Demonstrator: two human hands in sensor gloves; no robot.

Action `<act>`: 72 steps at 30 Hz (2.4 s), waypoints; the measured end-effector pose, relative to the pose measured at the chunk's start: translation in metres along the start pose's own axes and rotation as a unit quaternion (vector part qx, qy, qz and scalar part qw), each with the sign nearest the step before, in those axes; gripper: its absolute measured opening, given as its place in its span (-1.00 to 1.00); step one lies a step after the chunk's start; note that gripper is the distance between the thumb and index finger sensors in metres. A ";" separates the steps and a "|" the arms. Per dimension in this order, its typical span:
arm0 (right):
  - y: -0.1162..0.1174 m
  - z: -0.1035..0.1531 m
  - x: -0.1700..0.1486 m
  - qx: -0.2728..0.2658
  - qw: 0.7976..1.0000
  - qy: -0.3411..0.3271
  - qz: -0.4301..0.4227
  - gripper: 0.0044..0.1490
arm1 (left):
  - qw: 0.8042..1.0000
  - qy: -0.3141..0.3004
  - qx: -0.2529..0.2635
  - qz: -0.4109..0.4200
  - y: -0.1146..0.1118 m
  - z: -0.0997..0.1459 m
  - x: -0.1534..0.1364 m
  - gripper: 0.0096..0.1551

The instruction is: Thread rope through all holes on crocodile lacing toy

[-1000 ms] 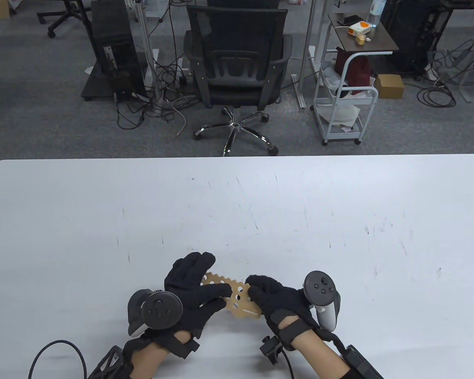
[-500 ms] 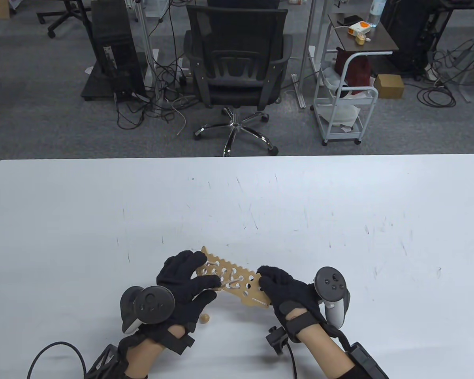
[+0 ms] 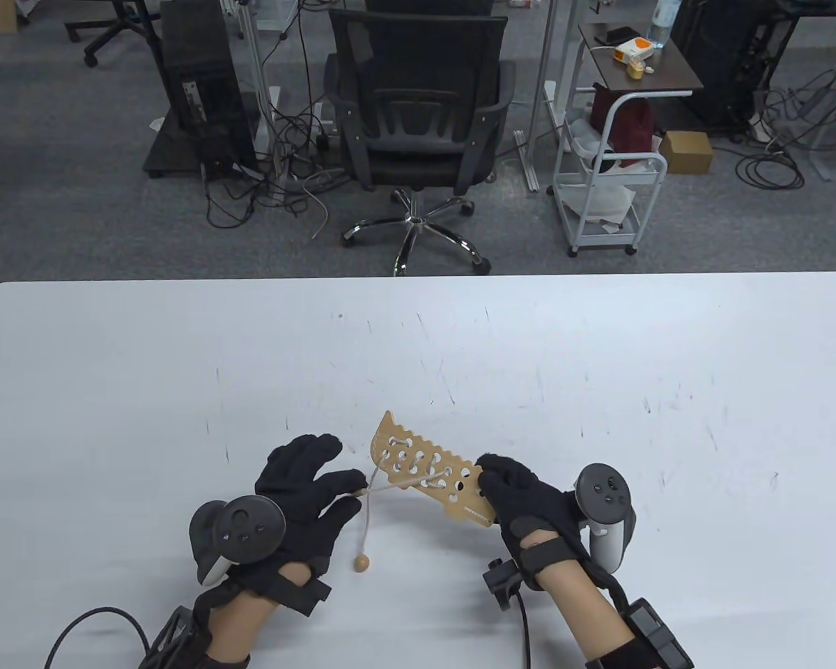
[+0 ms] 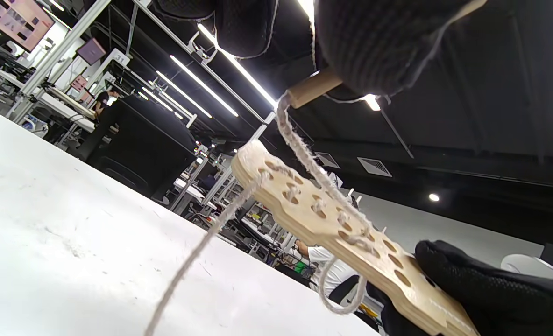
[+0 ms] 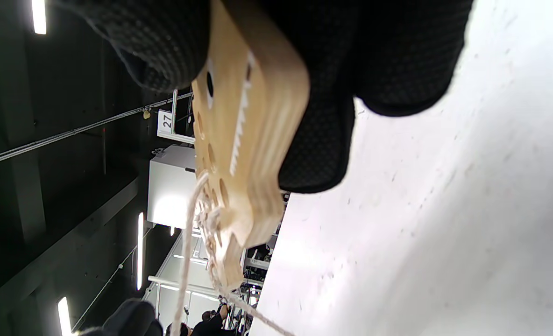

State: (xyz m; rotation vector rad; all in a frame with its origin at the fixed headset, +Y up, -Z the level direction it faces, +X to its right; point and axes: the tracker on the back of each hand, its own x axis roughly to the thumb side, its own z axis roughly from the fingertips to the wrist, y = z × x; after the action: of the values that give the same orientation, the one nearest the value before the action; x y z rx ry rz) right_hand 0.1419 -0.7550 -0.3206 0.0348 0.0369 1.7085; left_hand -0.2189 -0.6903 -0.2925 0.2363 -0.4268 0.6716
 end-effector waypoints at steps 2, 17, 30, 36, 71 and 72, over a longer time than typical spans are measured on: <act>-0.003 -0.002 -0.001 -0.006 1.000 0.002 0.002 -0.38 | 1.000 0.005 0.005 0.001 0.002 0.000 -0.002 -0.50; -0.022 -0.009 -0.006 -0.044 0.999 0.011 0.000 -0.37 | 0.998 0.048 0.040 0.014 0.018 -0.001 -0.025 -0.49; -0.034 -0.012 -0.010 -0.075 0.997 0.021 0.007 -0.38 | 0.994 0.088 0.065 0.020 0.029 -0.002 -0.048 -0.48; -0.030 -0.012 -0.009 -0.071 0.997 0.015 0.014 -0.37 | 0.994 0.085 0.056 0.038 0.027 -0.003 -0.048 -0.48; 0.023 0.010 0.022 0.016 0.985 -0.099 0.142 -0.38 | 0.997 -0.046 -0.068 0.001 -0.016 -0.002 0.019 -0.55; 0.025 0.010 0.023 0.020 0.984 -0.102 0.144 -0.39 | 0.997 -0.046 -0.069 0.001 -0.016 -0.002 0.020 -0.55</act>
State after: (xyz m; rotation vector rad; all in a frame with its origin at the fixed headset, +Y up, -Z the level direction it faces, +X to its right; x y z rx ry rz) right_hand 0.1150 -0.7360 -0.3090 0.2558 -0.0906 1.9847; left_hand -0.1936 -0.6904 -0.2864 0.1370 -0.5591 0.6323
